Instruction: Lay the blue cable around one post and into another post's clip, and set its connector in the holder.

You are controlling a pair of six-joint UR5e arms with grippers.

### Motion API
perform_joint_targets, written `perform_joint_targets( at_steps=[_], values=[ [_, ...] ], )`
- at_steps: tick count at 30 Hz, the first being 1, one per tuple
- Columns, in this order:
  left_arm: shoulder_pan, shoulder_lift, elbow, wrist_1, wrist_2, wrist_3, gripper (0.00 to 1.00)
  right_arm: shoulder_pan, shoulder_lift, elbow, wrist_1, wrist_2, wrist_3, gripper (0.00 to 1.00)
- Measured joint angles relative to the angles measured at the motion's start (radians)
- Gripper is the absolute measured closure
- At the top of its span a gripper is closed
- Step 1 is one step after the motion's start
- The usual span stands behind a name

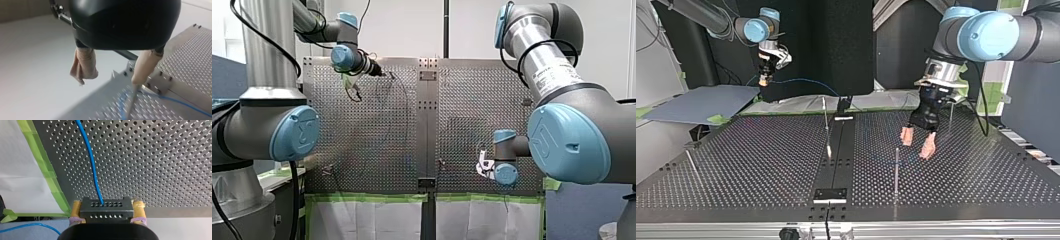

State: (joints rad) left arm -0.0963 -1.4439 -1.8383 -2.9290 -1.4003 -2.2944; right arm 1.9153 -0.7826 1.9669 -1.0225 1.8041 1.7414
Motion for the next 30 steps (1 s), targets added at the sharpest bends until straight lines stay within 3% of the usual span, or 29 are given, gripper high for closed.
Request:
perform_joint_targets(
  at_steps=[4, 7, 24, 30],
  values=[
    [-0.002, 0.034, 0.039, -0.041, 0.001, 0.042, 0.00, 0.000, 0.000, 0.000, 0.001, 0.000, 0.000, 0.82],
    [-0.004, 0.026, 0.072, -0.075, -0.018, 0.075, 0.00, 0.000, 0.000, 0.000, 0.000, 0.000, 0.002, 0.82],
    [-0.012, -0.005, 0.255, -0.258, -0.189, 0.259, 0.00, -0.001, 0.000, -0.001, -0.013, -0.003, 0.007, 0.82],
    [-0.018, -0.009, 0.323, -0.326, -0.173, 0.326, 0.00, -0.003, 0.000, -0.001, -0.025, -0.006, 0.008, 0.82]
  ],
)
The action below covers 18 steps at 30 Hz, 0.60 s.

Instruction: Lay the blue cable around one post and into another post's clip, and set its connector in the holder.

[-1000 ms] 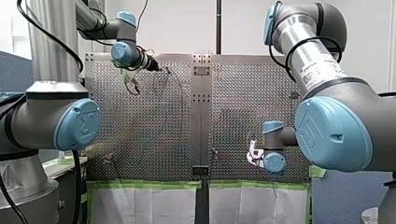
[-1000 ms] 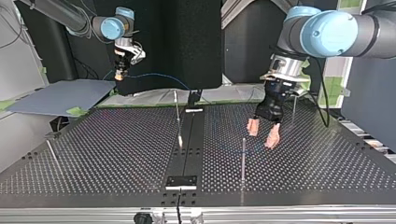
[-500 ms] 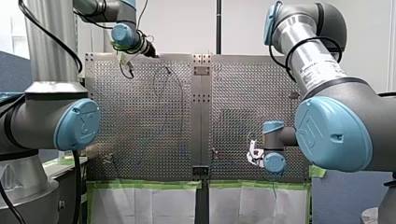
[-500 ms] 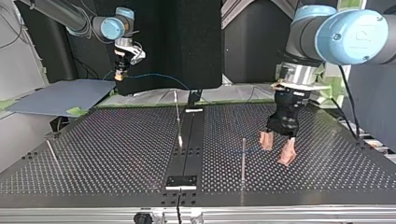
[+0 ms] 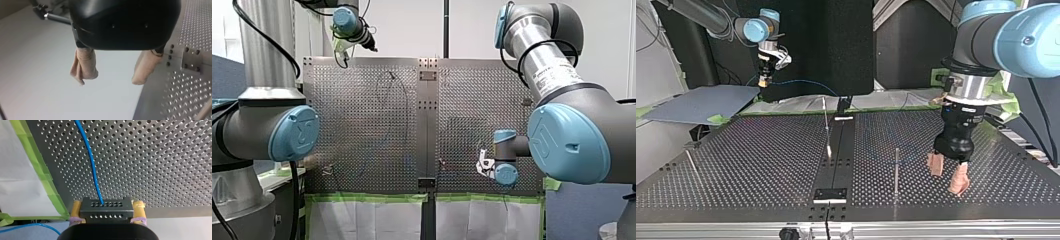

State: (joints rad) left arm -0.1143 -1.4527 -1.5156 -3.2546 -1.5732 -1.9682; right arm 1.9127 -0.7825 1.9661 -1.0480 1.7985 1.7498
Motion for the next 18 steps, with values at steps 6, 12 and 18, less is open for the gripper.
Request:
perform_joint_targets(
  at_steps=[6, 12, 18],
  values=[
    [-0.010, -0.019, 0.061, -0.061, 0.012, 0.061, 0.00, -0.003, 0.000, 0.000, 0.002, -0.003, 0.000, 0.82],
    [-0.014, -0.023, 0.120, -0.123, -0.038, 0.123, 0.00, -0.003, 0.000, 0.000, 0.002, -0.004, -0.001, 0.82],
    [-0.019, -0.023, 0.135, -0.186, -0.069, 0.186, 0.00, -0.003, 0.000, 0.000, 0.000, -0.005, -0.001, 0.82]
  ],
)
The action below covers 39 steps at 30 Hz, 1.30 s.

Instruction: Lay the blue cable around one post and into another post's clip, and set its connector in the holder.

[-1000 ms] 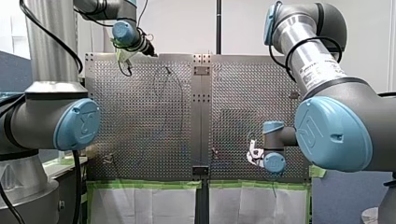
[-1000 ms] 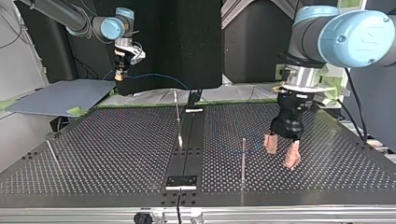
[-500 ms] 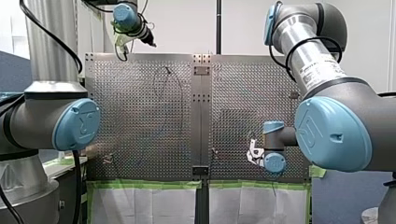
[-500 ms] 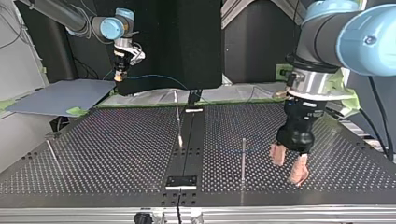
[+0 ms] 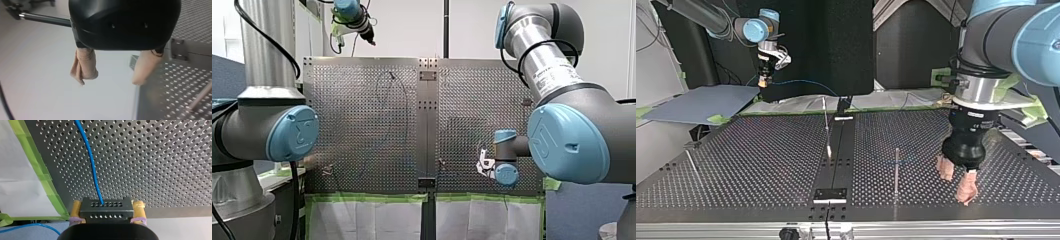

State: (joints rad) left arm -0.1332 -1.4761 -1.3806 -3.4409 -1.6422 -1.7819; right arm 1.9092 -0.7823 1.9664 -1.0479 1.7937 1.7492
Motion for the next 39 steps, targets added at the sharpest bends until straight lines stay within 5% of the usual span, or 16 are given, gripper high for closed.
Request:
perform_joint_targets(
  at_steps=[22, 39],
  values=[
    [-0.030, -0.024, -0.067, -0.219, -0.039, 0.215, 0.00, 0.000, 0.000, 0.000, 0.001, -0.001, 0.000, 0.82],
    [-0.042, -0.024, -0.067, -0.364, -0.055, 0.228, 0.00, 0.000, 0.000, 0.000, 0.006, -0.002, -0.001, 0.82]
  ],
)
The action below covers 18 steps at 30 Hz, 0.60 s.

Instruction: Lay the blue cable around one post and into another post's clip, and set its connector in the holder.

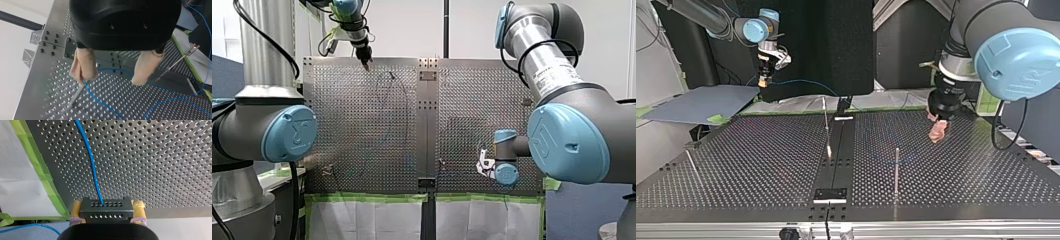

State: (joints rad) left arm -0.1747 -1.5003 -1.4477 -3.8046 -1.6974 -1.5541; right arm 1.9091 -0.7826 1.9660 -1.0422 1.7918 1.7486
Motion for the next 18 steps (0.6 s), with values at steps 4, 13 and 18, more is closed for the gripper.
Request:
perform_joint_targets(
  at_steps=[4, 13, 18],
  values=[
    [-0.001, 0.001, 0.000, -0.005, -0.033, 0.001, 0.00, 0.000, 0.000, 0.000, 0.000, 0.000, -0.001, 0.82],
    [-0.005, 0.002, 0.000, -0.008, -0.103, 0.003, 0.00, 0.000, 0.000, 0.000, 0.000, 0.000, -0.003, 0.82],
    [-0.006, 0.002, 0.000, -0.008, -0.108, 0.003, 0.00, 0.000, 0.001, 0.000, 0.000, 0.000, -0.004, 0.82]
  ],
)
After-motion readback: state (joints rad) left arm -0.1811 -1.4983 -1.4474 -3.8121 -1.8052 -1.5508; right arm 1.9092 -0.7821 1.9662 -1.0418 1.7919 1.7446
